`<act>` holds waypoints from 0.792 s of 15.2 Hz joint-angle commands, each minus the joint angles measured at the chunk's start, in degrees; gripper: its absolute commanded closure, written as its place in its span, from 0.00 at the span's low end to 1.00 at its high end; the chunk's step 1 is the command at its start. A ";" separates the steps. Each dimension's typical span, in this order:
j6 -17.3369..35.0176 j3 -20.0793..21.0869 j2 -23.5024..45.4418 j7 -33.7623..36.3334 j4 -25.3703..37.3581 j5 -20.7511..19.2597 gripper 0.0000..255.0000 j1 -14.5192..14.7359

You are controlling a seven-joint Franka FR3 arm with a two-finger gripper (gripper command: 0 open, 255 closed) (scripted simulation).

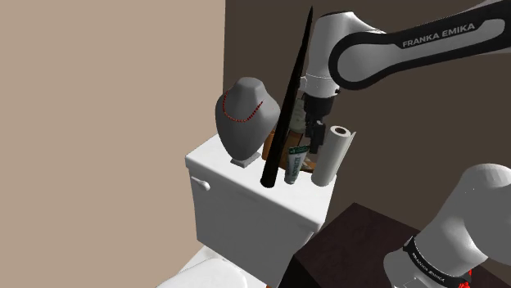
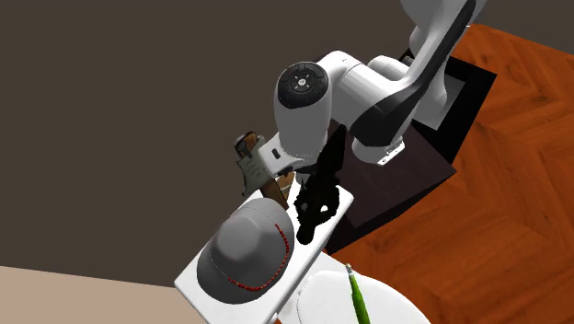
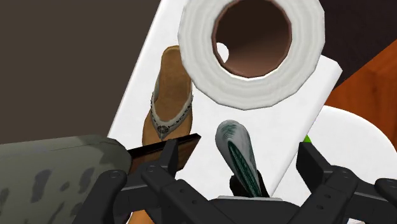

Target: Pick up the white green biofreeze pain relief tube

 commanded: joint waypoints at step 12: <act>2.10 0.03 0.55 0.03 -1.53 -0.03 1.00 0.02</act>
